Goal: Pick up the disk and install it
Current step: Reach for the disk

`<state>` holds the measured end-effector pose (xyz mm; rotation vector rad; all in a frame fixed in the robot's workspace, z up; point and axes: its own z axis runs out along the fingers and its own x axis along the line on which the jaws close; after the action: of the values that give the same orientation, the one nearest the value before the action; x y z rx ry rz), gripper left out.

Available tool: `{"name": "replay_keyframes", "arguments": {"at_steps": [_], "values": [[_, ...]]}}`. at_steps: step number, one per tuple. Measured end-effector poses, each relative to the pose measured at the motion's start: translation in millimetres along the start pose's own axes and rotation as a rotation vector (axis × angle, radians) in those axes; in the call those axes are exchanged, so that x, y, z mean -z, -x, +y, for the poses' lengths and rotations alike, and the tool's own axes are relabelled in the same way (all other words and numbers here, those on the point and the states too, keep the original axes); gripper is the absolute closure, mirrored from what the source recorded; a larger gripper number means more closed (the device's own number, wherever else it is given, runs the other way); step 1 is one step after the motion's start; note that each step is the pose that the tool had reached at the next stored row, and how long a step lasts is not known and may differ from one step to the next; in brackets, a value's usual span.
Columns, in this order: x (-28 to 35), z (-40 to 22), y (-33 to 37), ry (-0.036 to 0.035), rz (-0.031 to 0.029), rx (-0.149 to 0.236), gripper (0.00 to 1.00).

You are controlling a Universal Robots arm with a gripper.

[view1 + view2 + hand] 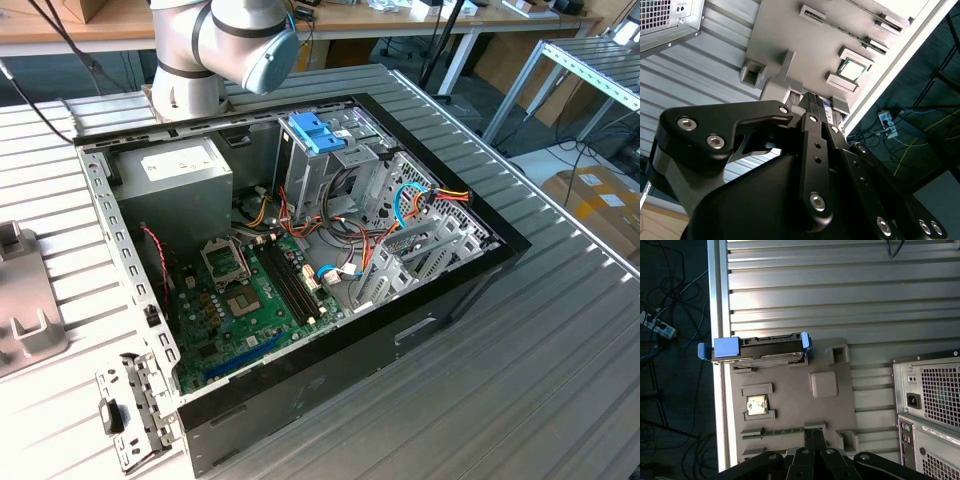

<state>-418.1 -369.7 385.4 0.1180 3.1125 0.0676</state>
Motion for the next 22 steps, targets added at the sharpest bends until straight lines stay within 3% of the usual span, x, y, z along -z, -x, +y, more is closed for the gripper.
{"name": "replay_keyframes", "arguments": {"at_steps": [22], "values": [[-0.3, -0.4, -7.6, 0.0000, 0.0000, 0.000, 0.89]]}}
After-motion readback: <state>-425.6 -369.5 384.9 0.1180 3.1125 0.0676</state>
